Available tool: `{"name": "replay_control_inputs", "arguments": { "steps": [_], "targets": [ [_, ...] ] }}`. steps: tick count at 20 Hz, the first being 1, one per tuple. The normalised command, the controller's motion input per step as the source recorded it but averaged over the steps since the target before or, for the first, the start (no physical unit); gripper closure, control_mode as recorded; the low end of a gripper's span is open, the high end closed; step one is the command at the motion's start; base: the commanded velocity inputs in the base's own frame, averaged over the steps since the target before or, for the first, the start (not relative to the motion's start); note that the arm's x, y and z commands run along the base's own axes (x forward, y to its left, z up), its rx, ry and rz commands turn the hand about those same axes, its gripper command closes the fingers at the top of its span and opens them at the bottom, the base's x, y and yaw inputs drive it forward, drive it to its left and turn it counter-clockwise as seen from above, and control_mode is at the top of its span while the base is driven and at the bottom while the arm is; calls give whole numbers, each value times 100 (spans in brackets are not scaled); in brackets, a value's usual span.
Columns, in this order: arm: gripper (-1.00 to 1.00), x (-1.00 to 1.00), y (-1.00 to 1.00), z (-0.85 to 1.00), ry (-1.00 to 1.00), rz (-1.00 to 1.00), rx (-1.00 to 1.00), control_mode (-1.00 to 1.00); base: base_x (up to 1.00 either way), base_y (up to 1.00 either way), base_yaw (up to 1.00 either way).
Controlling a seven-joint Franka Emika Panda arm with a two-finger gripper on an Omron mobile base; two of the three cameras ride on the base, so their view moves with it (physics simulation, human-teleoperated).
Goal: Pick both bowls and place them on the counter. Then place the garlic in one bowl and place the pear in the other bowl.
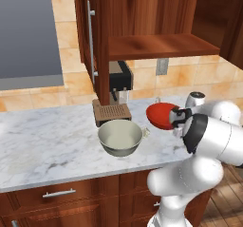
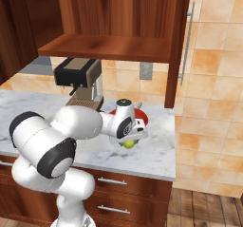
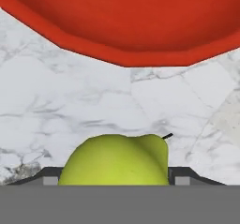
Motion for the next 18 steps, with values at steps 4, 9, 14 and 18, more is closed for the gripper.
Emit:
{"name": "replay_control_inputs", "arguments": {
  "steps": [4, 9, 14, 18],
  "targets": [
    [100, -13, 7, 53, -1, 0, 1, -100, 0, 0, 0],
    [100, 1, 16, 51, -19, 0, 0, -100, 0, 0, 0],
    [100, 26, 16, 32, -24, 0, 0, -100, 0, 0, 0],
    [100, 53, 14, 18, -15, 0, 1, -100, 0, 0, 0]
  ]
}}
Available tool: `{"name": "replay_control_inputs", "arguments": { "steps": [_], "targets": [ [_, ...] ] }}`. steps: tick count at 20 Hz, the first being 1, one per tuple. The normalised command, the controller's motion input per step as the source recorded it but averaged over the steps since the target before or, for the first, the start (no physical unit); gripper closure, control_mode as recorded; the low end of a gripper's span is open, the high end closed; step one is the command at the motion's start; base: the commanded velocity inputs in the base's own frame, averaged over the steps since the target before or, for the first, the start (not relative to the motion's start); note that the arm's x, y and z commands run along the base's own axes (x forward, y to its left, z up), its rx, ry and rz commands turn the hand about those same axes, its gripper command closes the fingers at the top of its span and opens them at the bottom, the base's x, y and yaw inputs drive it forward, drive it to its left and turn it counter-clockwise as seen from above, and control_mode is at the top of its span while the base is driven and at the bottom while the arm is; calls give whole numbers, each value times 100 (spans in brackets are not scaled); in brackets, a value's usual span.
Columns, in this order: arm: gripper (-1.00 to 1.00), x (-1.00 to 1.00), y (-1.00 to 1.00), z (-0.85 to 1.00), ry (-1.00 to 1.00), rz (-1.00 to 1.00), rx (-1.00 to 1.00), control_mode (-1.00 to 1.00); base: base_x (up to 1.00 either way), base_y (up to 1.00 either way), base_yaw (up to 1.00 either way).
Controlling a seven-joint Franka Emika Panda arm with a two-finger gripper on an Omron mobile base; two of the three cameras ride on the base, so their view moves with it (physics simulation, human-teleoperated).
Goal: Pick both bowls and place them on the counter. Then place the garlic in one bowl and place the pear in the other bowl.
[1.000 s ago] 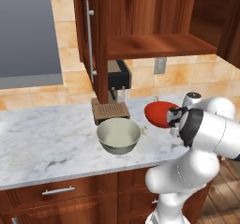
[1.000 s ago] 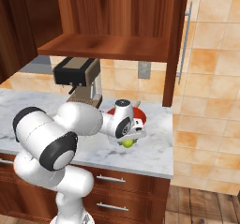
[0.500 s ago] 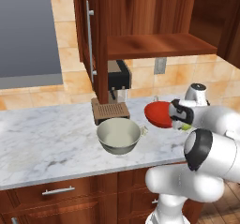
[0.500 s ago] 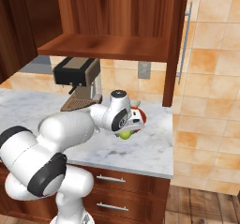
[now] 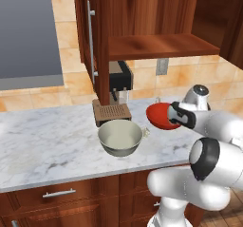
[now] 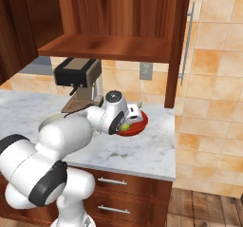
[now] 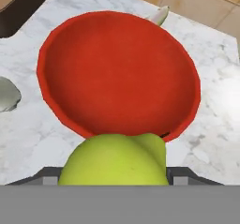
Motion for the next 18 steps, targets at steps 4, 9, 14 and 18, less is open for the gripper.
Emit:
{"name": "replay_control_inputs", "arguments": {
  "steps": [4, 9, 14, 18],
  "targets": [
    [100, 57, 10, 0, -4, -2, 3, -100, 0, 0, 0],
    [100, 59, 3, -9, 7, 0, 5, -100, 0, 0, 0],
    [100, 38, 2, -13, 1, 0, 1, -100, 0, 0, 0],
    [100, 24, 1, -24, 0, 0, 0, -100, 0, 0, 0]
  ]
}}
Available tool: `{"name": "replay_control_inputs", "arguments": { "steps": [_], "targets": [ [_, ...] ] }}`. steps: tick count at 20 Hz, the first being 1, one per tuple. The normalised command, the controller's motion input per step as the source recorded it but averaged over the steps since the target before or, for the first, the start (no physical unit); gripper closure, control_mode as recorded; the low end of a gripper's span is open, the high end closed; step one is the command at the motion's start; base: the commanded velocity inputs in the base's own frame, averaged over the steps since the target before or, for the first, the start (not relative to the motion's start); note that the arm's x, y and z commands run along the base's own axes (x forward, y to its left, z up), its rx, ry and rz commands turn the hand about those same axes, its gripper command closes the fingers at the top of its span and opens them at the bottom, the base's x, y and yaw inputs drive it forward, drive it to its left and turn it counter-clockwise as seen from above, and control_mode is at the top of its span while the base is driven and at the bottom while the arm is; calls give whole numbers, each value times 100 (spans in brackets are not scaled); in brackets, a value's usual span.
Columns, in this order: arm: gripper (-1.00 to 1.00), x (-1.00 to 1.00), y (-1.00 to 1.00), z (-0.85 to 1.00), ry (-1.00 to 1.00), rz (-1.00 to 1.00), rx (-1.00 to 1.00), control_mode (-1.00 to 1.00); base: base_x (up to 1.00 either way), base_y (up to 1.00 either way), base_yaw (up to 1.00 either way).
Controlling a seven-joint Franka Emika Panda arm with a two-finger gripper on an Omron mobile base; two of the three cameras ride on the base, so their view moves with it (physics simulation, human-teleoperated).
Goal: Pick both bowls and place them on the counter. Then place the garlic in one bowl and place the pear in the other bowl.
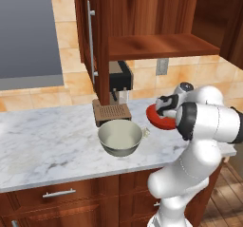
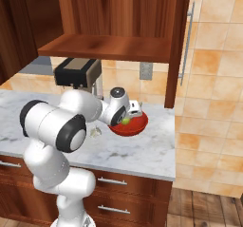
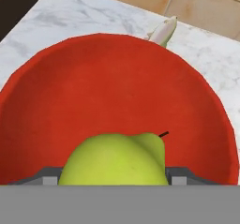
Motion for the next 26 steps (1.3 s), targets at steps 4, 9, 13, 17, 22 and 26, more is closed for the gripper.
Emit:
{"name": "replay_control_inputs", "arguments": {
  "steps": [4, 9, 13, 17, 22, 26],
  "targets": [
    [100, 9, 0, -24, 0, 0, 0, -100, 0, 0, 0],
    [100, 9, 4, -24, 0, -1, 0, -100, 0, 0, 0],
    [100, 13, 3, -19, 0, -1, 0, -100, 0, 0, 0],
    [100, 15, 0, -20, 4, -2, 0, -100, 0, 0, 0],
    [100, 9, 0, -11, 4, 0, 0, -100, 0, 0, 0],
    [-100, 0, -1, -5, 1, 0, 0, -100, 0, 0, 0]
  ]
}}
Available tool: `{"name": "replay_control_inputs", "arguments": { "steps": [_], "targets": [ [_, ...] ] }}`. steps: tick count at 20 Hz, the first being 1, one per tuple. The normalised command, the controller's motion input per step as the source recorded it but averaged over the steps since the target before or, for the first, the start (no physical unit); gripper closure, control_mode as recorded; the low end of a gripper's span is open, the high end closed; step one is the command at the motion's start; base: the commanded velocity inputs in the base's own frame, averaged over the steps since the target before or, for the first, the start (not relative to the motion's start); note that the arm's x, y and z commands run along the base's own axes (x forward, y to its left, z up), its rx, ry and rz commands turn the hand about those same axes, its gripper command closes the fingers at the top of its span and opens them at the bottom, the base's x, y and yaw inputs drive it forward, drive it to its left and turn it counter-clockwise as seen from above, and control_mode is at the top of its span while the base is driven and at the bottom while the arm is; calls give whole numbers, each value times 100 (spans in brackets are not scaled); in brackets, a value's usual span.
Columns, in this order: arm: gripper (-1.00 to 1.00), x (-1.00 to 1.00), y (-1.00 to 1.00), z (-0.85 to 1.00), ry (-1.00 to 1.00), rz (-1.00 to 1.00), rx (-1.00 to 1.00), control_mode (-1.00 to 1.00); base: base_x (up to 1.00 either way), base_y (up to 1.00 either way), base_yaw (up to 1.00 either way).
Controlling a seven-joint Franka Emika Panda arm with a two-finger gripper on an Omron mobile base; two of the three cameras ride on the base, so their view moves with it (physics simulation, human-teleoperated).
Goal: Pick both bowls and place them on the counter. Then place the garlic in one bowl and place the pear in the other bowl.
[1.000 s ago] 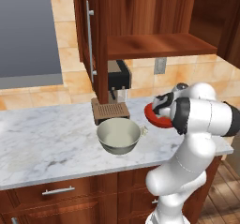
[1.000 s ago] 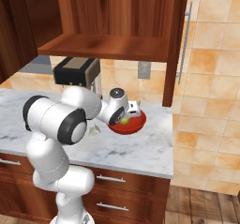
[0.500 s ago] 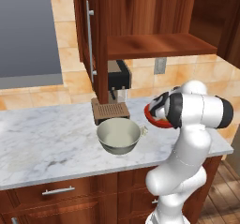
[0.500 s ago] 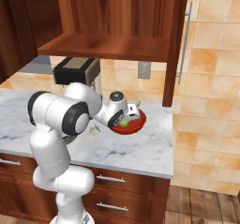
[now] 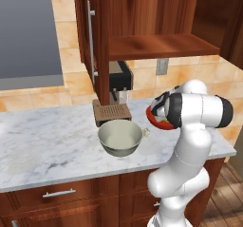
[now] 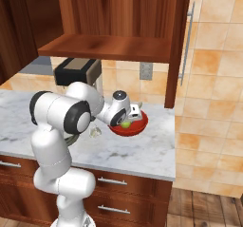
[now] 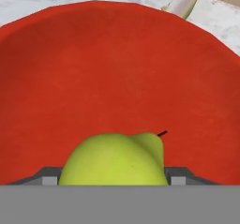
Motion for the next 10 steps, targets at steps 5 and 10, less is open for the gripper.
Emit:
{"name": "replay_control_inputs", "arguments": {
  "steps": [5, 10],
  "targets": [
    [-100, 0, -4, -1, 1, 0, 0, -100, 0, 0, 0],
    [-100, 0, 0, 8, 0, 0, 0, -100, 0, 0, 0]
  ]
}}
